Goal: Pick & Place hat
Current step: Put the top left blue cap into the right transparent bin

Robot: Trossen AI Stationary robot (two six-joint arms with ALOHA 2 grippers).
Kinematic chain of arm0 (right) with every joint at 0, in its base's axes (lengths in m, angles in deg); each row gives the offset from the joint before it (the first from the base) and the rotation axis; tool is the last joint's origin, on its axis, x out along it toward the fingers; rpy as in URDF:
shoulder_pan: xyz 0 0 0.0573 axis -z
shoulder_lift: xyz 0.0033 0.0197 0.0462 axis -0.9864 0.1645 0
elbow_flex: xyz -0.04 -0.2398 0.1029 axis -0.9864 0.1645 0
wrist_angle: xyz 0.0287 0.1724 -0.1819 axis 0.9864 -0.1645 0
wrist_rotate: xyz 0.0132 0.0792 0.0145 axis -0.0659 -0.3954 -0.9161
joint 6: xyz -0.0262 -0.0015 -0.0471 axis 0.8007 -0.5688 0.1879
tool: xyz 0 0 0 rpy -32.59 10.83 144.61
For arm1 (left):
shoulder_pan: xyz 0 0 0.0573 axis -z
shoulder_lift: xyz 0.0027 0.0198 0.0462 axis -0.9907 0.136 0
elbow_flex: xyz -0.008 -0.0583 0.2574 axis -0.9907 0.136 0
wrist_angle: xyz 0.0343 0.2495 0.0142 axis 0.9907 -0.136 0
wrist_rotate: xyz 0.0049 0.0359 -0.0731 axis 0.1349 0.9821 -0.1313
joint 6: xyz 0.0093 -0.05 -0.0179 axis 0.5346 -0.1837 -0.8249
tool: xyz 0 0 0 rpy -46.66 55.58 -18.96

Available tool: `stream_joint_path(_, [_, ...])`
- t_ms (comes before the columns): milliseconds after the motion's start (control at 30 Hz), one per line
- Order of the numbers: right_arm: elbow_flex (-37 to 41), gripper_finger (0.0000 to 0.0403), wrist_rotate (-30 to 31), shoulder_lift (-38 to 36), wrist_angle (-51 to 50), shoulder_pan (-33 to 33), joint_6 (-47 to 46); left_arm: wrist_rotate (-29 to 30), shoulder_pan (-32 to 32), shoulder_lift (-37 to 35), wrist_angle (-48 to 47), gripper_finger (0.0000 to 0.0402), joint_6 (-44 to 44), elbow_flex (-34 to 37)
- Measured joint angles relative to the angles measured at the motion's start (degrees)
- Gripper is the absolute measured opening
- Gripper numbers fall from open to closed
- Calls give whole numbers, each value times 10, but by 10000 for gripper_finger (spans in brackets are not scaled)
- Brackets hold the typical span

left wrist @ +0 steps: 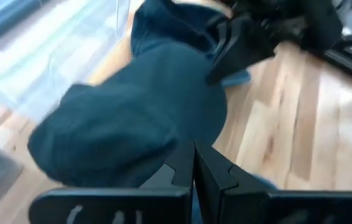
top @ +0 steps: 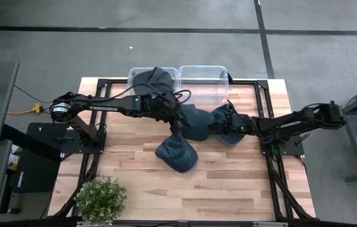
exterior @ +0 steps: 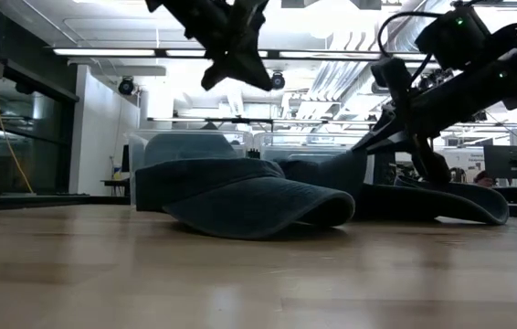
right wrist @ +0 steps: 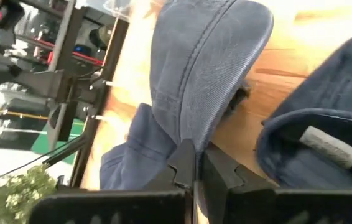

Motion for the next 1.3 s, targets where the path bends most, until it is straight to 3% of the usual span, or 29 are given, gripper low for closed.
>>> stream_joint_path(300, [-25, 3, -9, -52, -31, -24, 34, 19, 0, -43, -62, 1, 4, 3])
stream_joint_path(533, [-100, 3, -17, -69, -123, -62, 101, 30, 0, -81, -58, 1, 5, 0])
stream_joint_path(967, [-318, 2, 58, -69, -429, -74, 304, 37, 0, -102, -69, 1, -1, 1])
stream_joint_path(1300, [-450, 2, 107, -69, -611, -87, 394, 29, 0, -105, -70, 1, -5, -6])
